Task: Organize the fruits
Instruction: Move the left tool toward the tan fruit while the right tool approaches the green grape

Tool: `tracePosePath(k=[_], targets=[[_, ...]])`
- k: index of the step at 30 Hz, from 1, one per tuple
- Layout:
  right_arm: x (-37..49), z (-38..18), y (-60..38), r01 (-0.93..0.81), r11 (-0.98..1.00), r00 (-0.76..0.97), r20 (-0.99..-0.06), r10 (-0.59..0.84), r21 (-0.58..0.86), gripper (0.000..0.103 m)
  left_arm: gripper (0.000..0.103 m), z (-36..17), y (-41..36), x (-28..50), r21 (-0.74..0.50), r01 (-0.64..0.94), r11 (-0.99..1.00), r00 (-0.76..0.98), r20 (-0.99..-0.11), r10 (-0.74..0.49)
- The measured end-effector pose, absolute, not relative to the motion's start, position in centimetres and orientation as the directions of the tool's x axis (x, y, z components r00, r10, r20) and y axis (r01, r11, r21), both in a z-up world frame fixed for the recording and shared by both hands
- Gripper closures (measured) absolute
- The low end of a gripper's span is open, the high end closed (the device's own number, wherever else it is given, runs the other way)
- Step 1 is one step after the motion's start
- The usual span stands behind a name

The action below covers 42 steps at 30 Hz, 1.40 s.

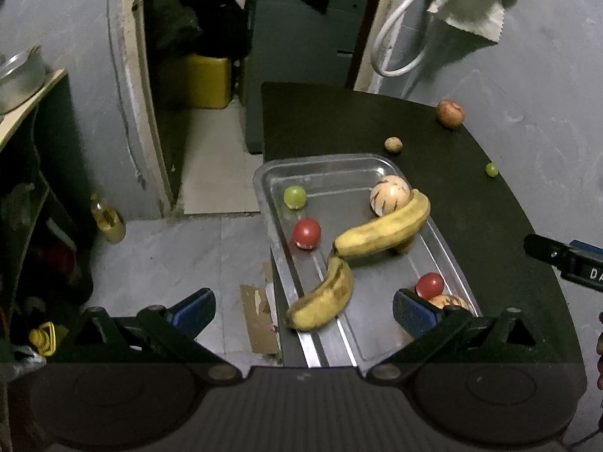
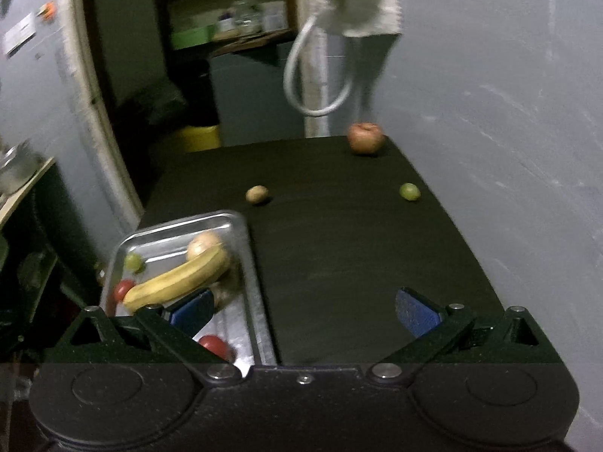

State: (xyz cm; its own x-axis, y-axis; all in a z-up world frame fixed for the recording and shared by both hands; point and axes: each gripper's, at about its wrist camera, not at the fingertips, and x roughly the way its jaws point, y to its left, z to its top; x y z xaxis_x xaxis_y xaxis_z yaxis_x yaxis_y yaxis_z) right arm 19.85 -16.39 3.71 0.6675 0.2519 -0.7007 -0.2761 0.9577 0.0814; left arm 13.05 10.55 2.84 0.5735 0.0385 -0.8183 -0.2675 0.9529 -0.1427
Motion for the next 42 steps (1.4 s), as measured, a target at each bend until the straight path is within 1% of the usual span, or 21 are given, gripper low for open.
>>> tracePosePath(k=[6,12,16,21,31,40,42], targets=[[21.5,3.6,-17.9,-0.178,0.978,0.705,-0.679,0.205,0.110,0.001,0.001,3.7,10.7,16.3,-0.106,-0.226,0.968,0.583,-0.811,0.048],[24.1,3.7,-19.2,-0.164,0.979,0.733,-0.649,0.203,0.120,0.001,0.001,5.1,9.7,21.4,-0.095,-0.215,0.972,0.618,-0.784,0.060],[27.1,2.5,-19.3,-0.156,0.982,0.757,-0.625,0.191,0.110,0.001,0.001,5.0,8.9,25.3,-0.103,-0.237,0.966,0.636,-0.768,0.074],[31.8,-0.3,-19.1,-0.134,0.981,0.768,-0.611,0.192,0.140,0.001,0.001,3.3,7.6,30.5,-0.113,-0.277,0.954,0.621,-0.779,0.089],[39.5,-5.1,-20.0,-0.156,0.975,0.748,-0.626,0.221,0.157,0.001,0.001,-1.4,3.9,38.2,-0.055,-0.233,0.971,0.605,-0.790,0.100],[42.6,-7.7,-19.9,-0.140,0.977,0.743,-0.636,0.211,0.162,0.001,0.001,-4.4,2.7,41.9,-0.033,-0.245,0.969,0.600,-0.791,0.124],[43.0,-8.1,-19.8,-0.129,0.978,0.745,-0.635,0.204,0.163,0.001,0.002,-4.9,2.6,42.2,-0.032,-0.243,0.970,0.599,-0.791,0.124]])
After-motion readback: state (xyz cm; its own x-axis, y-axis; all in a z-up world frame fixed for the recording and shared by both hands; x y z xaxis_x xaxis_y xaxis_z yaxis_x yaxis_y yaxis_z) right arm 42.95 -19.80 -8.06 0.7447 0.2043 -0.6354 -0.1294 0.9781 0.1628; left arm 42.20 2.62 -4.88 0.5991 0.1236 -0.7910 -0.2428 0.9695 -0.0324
